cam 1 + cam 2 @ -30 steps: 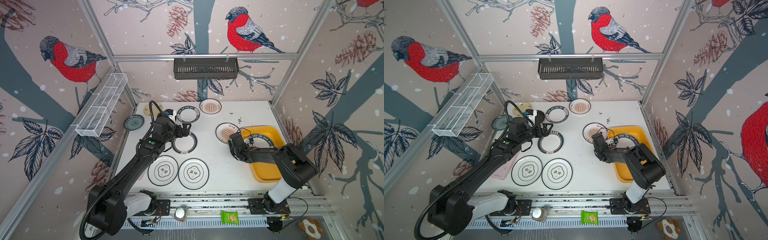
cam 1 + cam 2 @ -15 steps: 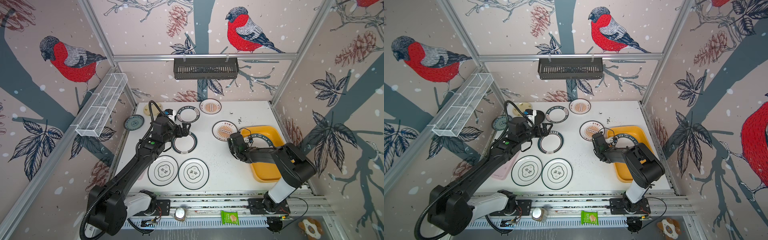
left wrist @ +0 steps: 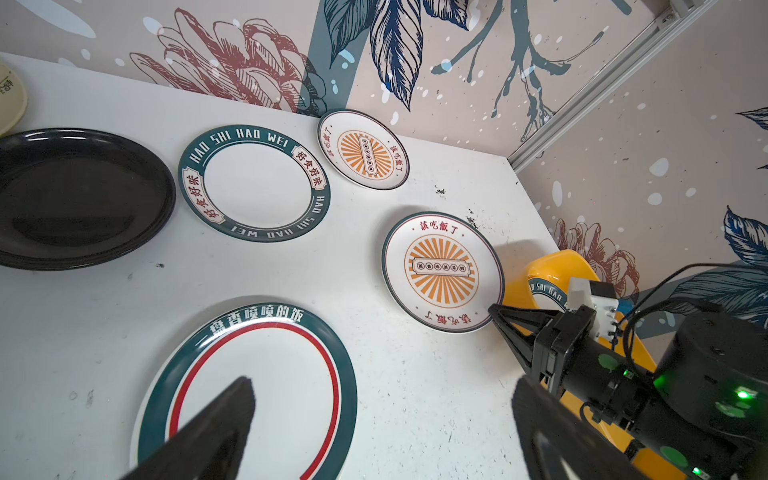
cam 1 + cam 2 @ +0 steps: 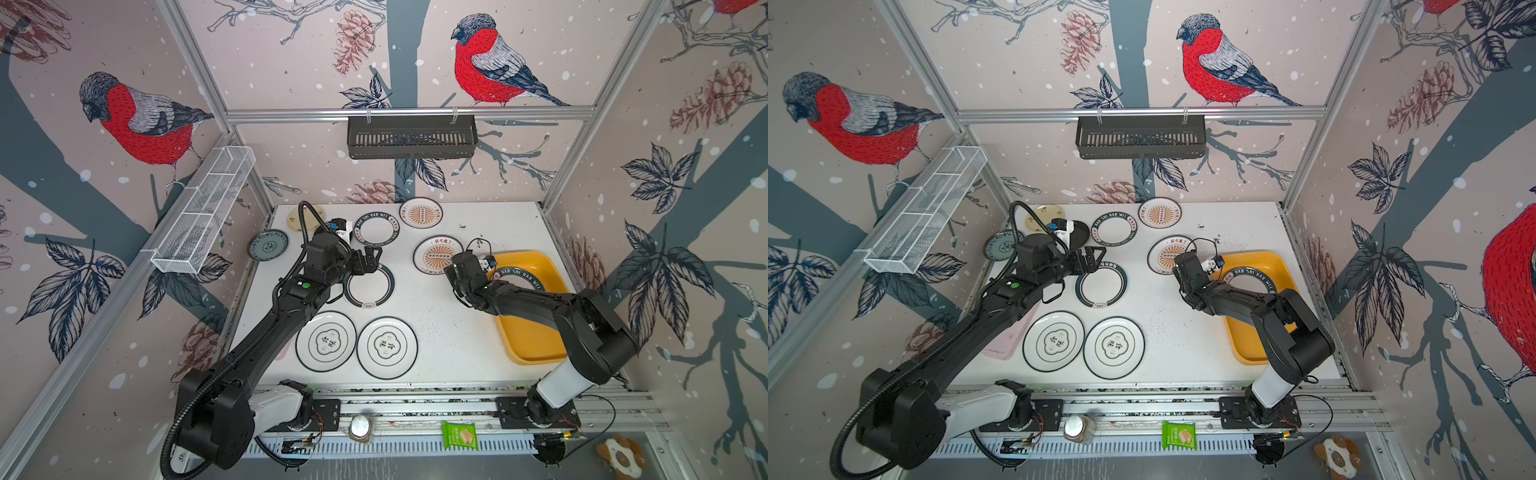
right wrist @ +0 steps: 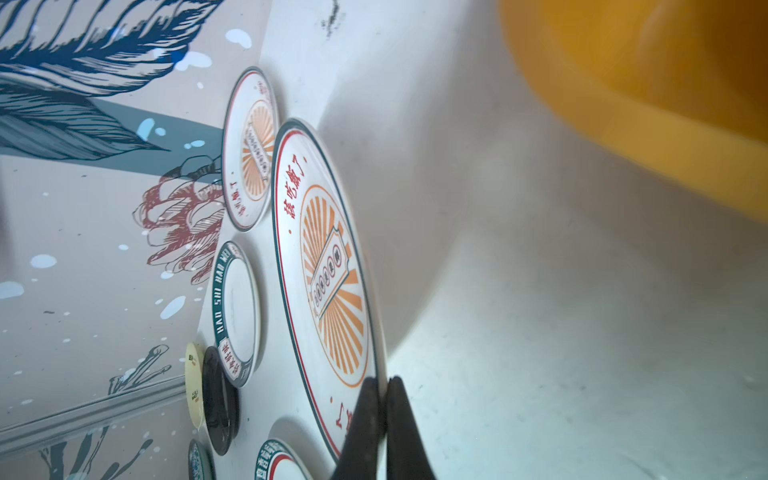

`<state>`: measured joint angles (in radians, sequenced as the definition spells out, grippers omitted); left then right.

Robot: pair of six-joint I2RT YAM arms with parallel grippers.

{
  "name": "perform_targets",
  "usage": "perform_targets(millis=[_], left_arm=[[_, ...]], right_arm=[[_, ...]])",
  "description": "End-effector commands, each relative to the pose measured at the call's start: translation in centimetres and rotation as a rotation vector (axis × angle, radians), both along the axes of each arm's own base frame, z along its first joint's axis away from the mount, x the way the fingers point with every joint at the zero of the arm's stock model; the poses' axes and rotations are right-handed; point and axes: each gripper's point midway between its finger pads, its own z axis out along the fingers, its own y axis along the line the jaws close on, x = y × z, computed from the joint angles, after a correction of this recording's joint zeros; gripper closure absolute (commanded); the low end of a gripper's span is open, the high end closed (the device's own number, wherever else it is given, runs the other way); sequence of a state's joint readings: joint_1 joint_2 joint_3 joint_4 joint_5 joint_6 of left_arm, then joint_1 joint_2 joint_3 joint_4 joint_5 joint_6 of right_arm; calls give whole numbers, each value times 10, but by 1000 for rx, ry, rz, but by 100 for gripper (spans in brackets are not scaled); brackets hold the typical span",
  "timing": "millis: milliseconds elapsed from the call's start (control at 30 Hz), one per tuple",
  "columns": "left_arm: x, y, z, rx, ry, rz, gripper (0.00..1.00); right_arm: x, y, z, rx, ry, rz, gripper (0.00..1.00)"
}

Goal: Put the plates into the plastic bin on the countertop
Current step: 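Move the right gripper to the orange sunburst plate and grasp its edge, then lift the sunburst plate and carry it over the yellow bin with the right gripper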

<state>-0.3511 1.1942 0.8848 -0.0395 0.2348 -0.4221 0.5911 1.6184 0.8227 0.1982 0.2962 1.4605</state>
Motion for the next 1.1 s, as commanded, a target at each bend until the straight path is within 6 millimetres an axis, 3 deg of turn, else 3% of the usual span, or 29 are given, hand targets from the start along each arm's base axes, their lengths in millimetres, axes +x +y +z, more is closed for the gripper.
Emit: perform_targets(millis=[0,200,367,567,767,900,1067], left_arm=[[1,-2,6,-21,-16,-6,3],[-1,-8,8,-30,-26,-49,3],[-6,-24,1,-40,-19,-153,4],[-24,-60,1,-116,-6,-385,3],[-50,-106,-18,-38,27,-584,4],[-49,-126,-27,-28,51,-601,4],[-36,-158,4,-106,-61,-617,4]], right_arm=[[4,0,23,-91,-51,29,99],[2,-8,59,-117,-131,33,99],[0,-35,71,-152,-112,14,99],[-9,-69,91,-179,-121,-16,99],[-33,-114,103,-188,-132,-68,99],[-54,-144,104,-159,-138,-115,99],[-78,-176,106,-183,-106,-157,99]])
